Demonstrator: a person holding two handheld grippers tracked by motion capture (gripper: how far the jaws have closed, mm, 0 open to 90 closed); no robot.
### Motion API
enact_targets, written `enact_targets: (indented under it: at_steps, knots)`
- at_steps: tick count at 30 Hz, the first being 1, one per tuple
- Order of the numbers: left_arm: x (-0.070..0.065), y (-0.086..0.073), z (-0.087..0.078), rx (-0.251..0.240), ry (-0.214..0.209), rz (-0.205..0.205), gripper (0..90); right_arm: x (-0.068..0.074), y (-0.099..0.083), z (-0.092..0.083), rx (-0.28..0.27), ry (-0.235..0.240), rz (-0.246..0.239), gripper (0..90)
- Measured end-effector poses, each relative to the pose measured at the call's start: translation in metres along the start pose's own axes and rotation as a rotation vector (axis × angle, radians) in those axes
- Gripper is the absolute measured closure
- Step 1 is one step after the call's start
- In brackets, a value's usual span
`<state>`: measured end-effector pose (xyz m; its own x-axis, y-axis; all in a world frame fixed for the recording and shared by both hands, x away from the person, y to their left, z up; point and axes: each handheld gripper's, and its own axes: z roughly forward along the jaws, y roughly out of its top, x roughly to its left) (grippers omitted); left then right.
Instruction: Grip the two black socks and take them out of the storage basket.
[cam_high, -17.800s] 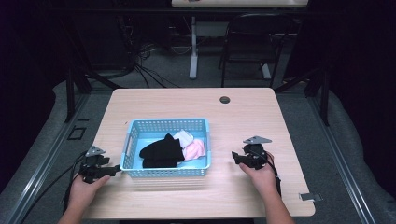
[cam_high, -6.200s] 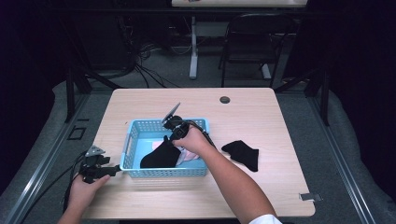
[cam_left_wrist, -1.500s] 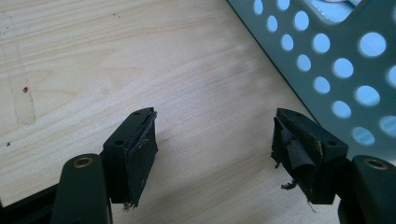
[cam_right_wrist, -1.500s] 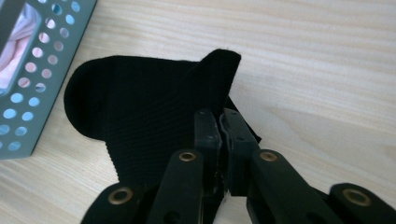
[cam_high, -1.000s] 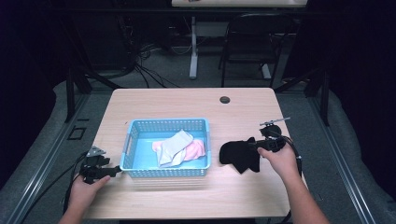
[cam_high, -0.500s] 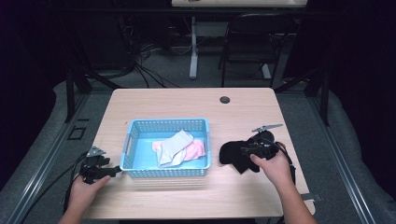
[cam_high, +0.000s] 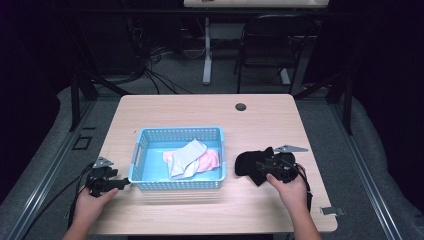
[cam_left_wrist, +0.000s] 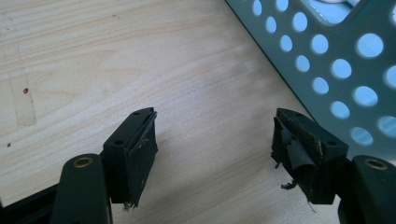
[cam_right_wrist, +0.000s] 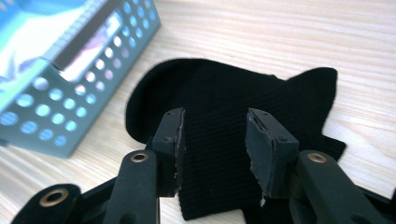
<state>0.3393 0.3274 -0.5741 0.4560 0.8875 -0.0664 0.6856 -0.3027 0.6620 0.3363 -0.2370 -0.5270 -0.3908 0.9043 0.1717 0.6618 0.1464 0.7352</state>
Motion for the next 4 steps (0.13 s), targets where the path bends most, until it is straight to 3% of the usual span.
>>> enact_targets:
  at_steps: [3, 4]
  knots:
    - [0.0001, 0.0003, 0.0001, -0.003, -0.002, -0.001, 30.6, -0.0014, -0.0048, 0.0015, -0.036, -0.029, 0.003, 51.8]
    - [-0.0001, 0.0004, 0.0002, -0.005, -0.002, -0.004, 30.6, -0.006, -0.0072, 0.0025, -0.057, -0.058, 0.004, 49.5]
